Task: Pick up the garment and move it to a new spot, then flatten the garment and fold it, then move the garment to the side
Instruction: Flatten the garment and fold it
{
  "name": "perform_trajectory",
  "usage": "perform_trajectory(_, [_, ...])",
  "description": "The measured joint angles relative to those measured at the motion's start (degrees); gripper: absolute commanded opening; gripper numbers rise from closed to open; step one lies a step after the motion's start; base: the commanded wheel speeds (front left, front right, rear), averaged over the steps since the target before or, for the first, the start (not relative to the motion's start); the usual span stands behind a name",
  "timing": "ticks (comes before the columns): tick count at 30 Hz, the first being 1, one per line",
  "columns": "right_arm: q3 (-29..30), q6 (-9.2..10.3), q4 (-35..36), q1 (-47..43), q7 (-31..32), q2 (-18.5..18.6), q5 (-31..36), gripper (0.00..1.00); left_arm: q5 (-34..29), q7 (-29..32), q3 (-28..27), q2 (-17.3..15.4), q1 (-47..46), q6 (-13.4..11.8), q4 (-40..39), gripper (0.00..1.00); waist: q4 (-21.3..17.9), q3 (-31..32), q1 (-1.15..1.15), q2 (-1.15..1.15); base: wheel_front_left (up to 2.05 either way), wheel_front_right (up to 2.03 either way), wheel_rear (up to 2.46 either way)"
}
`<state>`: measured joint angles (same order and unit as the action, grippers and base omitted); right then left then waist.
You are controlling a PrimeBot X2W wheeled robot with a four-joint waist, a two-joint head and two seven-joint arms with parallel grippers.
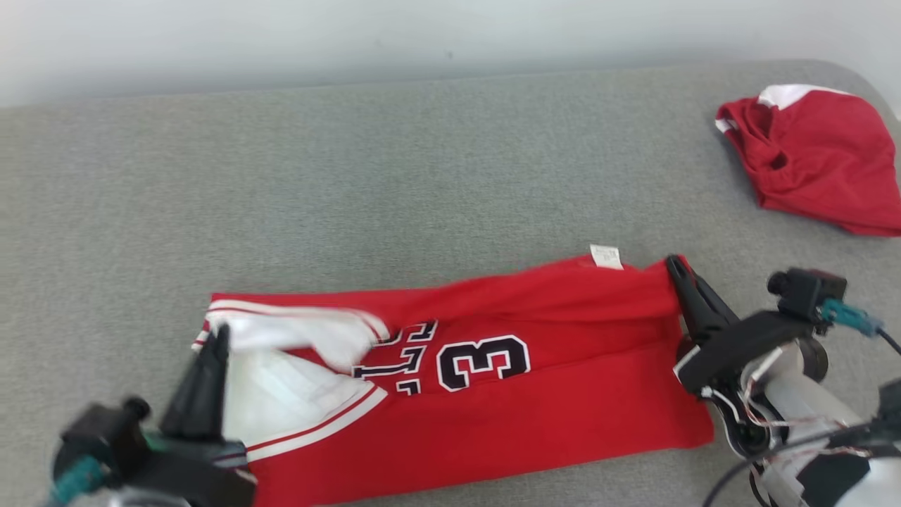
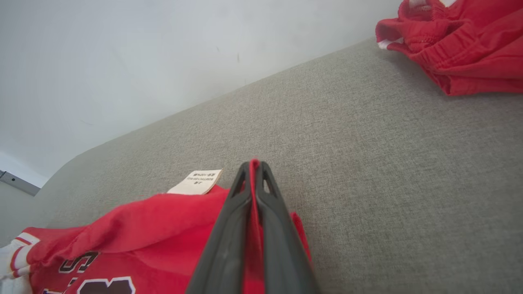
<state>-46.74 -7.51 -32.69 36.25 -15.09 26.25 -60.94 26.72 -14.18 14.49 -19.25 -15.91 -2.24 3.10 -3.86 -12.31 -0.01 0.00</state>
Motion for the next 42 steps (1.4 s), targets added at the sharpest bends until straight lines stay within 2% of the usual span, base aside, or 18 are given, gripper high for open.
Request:
perform_trajectory(6, [2.33,0.0,4.25,-5.2,-0.01,1.43,-0.1,0.0,0.68,-0.57,-0.47,3.26,6.32,-1.38,-1.85,0.0,1.6,1.18,0.0,0.0,0.0,0.0,0.0])
perform_trajectory(16, [3.21,0.0,4.45,-9.79,0.0,2.27,0.99,0.0,0.59,-0.76,-2.58,7.68,11.93,-0.3,-1.07,0.0,2.37,3.44,0.0,0.0,0.0,0.0,0.0])
perform_trajectory(17, [3.41,0.0,4.2,-9.96,0.0,2.24,1.0,0.27,0.23,-0.77,-2.72,8.0,12.29,0.04,-0.64,0.0,2.44,3.61,0.0,0.0,0.0,0.0,0.0])
perform_trajectory(18, [3.64,0.0,3.98,-9.98,0.0,2.21,1.09,0.41,-0.07,-0.76,-2.85,8.35,12.5,0.18,0.07,0.0,2.5,3.78,0.0,0.0,0.0,0.0,0.0])
perform_trajectory(19, [3.92,0.0,3.87,-9.99,0.0,2.18,1.42,0.79,-0.22,-0.77,-3.02,8.75,12.63,0.56,0.45,0.0,2.57,3.92,0.01,0.0,0.0,0.0,0.0])
perform_trajectory(20, [4.43,0.0,3.91,-10.05,0.0,2.03,1.58,1.0,-0.3,-0.77,-3.41,9.15,12.66,0.68,0.76,0.0,2.64,4.04,0.01,0.0,0.0,0.0,0.0])
perform_trajectory(21, [5.02,0.0,4.0,-10.17,0.0,1.87,1.6,1.0,-0.85,-0.77,-3.89,9.4,12.67,0.69,1.15,0.19,2.71,4.17,0.01,0.0,0.0,0.0,0.0])
perform_trajectory(23, [6.11,0.0,4.26,-10.87,0.0,1.75,2.07,1.0,-2.15,-0.77,-4.41,9.44,12.9,0.71,2.02,0.4,2.85,4.44,0.01,0.0,0.0,0.0,0.0])
perform_trajectory(24, [6.68,0.0,4.45,-11.39,0.0,1.71,2.24,1.0,-2.61,-0.77,-4.77,9.65,13.26,0.71,2.21,0.73,2.93,4.59,0.01,0.0,0.0,0.0,0.0])
perform_trajectory(25, [7.47,0.0,4.81,-11.95,0.0,1.64,2.42,1.0,-3.36,-0.77,-5.01,9.85,13.55,0.7,2.43,1.0,3.01,4.74,0.01,0.0,0.0,0.0,0.0])
perform_trajectory(33, [12.12,0.0,7.14,-16.49,-0.01,0.83,4.63,1.0,-5.33,-0.77,-7.82,12.95,15.83,1.66,1.52,1.0,3.83,6.51,0.01,0.0,0.0,0.0,0.0])
perform_trajectory(42, [12.4,0.0,2.12,-17.28,-0.02,-0.18,6.57,1.0,-8.18,-0.82,-10.53,15.04,17.23,2.49,-0.53,1.0,5.2,8.7,0.0,0.0,0.0,0.0,0.0])
